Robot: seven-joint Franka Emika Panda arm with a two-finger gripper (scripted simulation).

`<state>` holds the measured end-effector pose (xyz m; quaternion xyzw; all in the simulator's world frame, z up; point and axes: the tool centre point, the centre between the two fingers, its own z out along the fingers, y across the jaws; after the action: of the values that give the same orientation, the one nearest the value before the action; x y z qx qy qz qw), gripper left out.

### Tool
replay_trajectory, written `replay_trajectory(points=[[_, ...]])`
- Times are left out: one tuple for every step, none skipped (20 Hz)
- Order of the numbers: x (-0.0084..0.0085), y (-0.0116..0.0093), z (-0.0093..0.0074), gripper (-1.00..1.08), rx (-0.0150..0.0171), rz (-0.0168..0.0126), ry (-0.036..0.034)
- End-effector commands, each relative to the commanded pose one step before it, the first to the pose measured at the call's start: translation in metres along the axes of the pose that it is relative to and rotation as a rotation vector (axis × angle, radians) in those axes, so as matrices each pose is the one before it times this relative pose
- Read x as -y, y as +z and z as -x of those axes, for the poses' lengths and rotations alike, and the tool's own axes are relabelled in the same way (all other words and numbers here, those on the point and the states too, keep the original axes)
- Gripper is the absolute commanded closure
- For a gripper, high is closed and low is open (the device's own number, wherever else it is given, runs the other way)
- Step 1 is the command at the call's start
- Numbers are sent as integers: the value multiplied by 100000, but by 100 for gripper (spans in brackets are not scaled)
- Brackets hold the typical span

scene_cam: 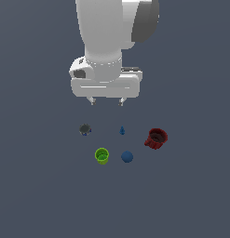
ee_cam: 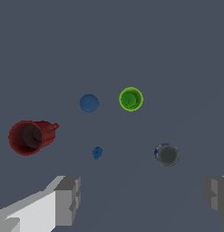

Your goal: Pick up a designated object from a clutter of objects.

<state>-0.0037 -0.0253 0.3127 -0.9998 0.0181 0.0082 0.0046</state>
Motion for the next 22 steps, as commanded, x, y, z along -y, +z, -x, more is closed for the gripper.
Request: replay_trajectory(points=[[-1,0,0,-92,0,0,0],[2,-22,-7,-92,-61,57,-110],[9,-66,-18,-92,-182,167,-325],[14,-105,-30,-92,-293,271,-524],[16,-143,-43,-92,-401,372,-715],[23,-181,-54,-92,-510,475,-903],[27,-203,-63,-92,-583,547,-1022],[24,-165,-54,-92,-491,462,-845],[19,-118,-42,-92,-369,349,-618],[17,-73,-28,-92,-250,236,-398],[9,-28,-15,-92,-126,119,-179],[13,13,-4,-92,0,0,0],[-13,18,14,-92,86,-82,155],[-18,-11,6,-92,70,-65,19],[-18,-45,4,-92,12,-10,-96],[-3,-20,-1,-92,-10,10,-68],[7,19,-1,-92,-16,14,44],[24,61,-2,-92,-9,6,146],[32,100,-1,-92,-4,0,267],[45,140,1,-92,3,-8,378],[60,180,2,-92,8,-14,483],[69,219,4,-92,13,-20,598]])
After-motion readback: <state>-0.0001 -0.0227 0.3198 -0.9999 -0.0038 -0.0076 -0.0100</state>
